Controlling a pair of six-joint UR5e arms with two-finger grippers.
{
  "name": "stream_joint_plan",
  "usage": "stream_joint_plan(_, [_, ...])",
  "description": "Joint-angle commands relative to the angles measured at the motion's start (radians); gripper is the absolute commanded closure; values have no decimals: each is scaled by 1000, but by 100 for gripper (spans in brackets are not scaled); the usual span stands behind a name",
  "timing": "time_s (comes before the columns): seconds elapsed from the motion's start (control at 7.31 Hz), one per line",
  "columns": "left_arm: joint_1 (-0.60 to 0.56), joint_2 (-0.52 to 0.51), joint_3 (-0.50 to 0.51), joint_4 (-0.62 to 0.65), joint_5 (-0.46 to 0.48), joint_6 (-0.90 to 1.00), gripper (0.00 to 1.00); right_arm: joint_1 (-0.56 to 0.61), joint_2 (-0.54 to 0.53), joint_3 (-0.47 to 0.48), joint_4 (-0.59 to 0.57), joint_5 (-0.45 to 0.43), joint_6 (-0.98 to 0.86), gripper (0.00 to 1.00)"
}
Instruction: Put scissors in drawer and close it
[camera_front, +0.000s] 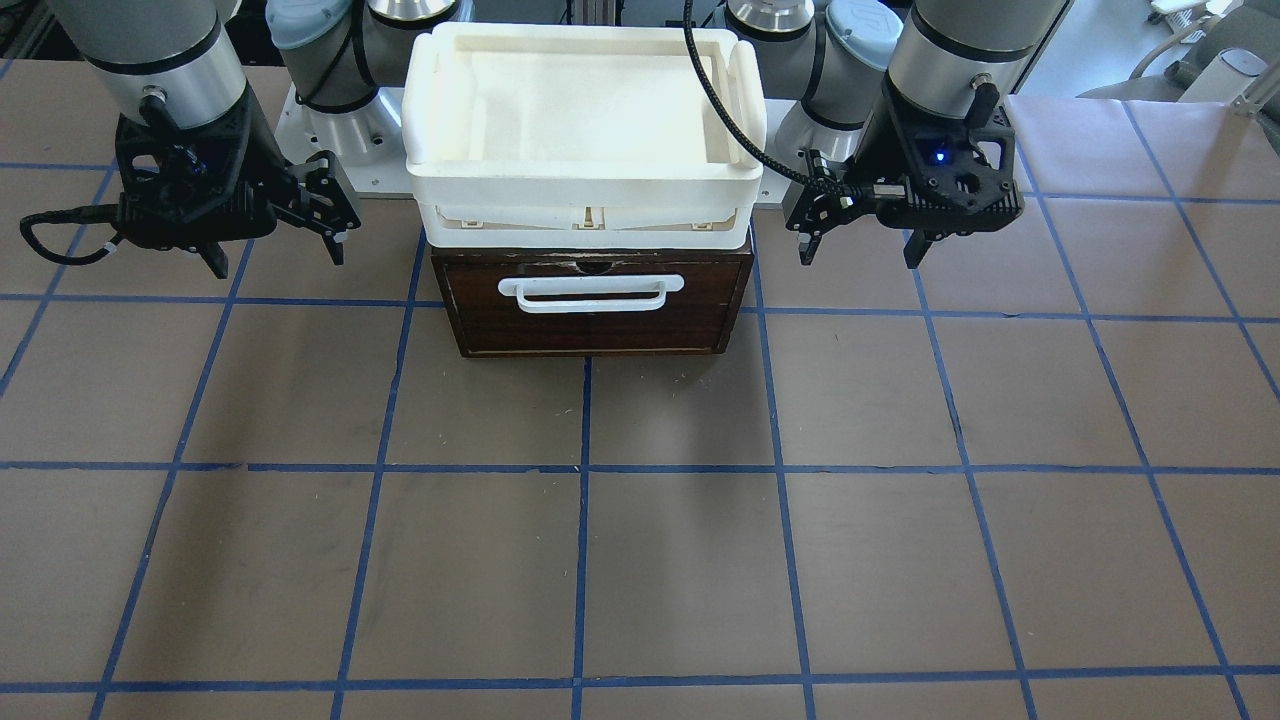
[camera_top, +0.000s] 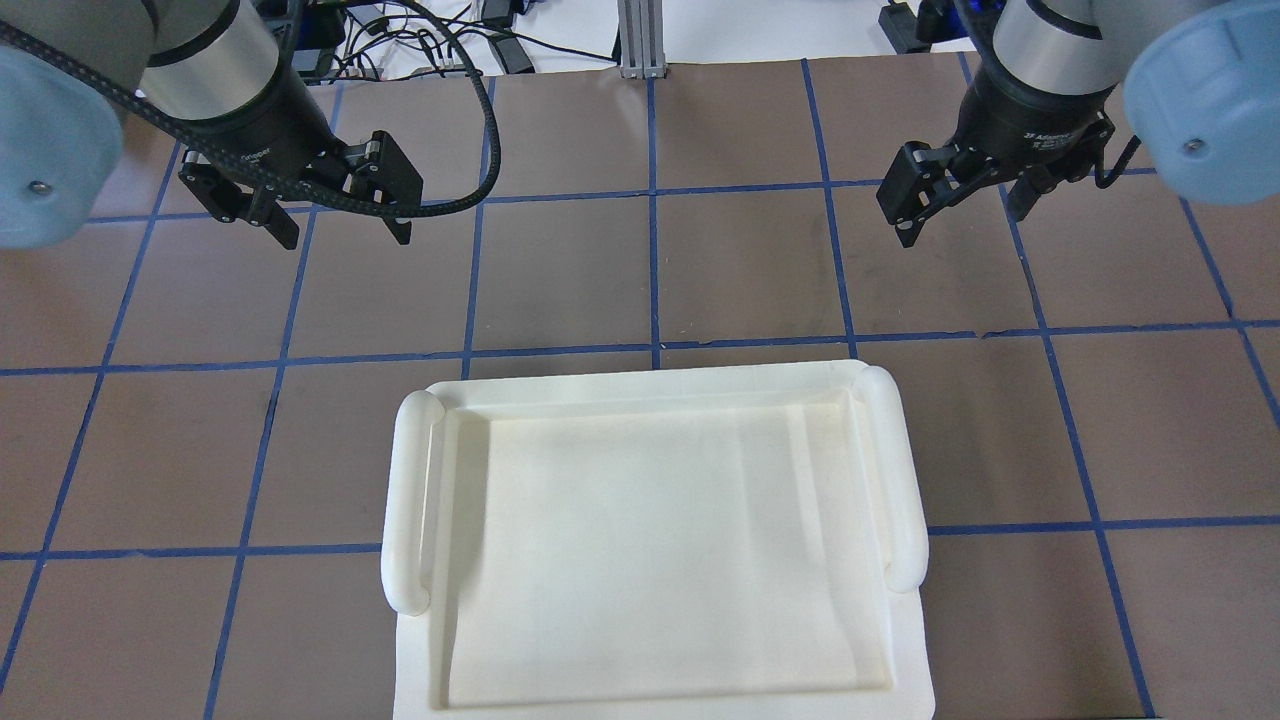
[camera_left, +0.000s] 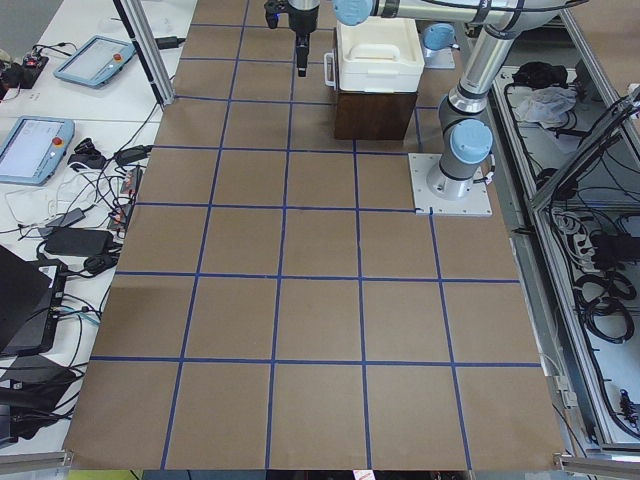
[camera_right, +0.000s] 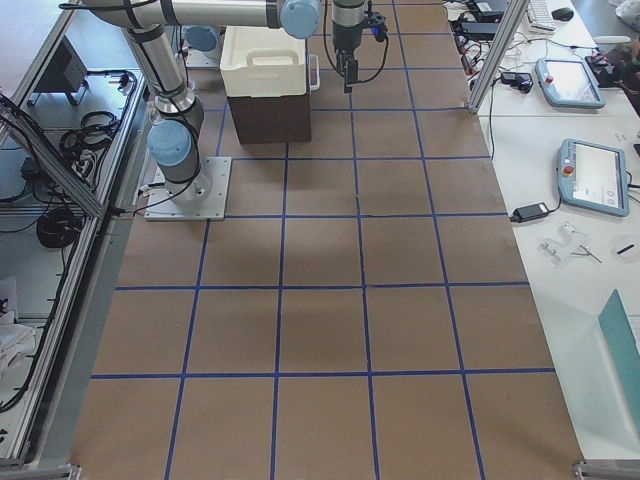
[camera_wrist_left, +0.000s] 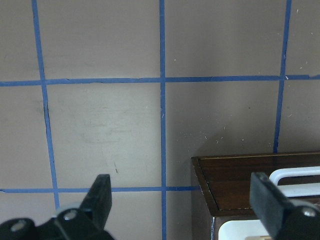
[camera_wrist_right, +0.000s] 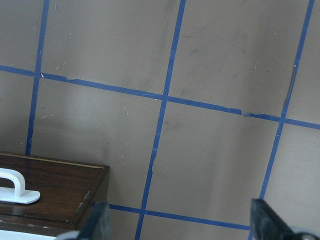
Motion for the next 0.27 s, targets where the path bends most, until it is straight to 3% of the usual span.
stream_joint_plan(0.0, [0,0,0,4,-1,0,0,0,-8,-2,1,18,2,0])
stream_joint_plan(0.14, [2,-1,0,4,-1,0,0,0,-15,-2,1,26,-6,0])
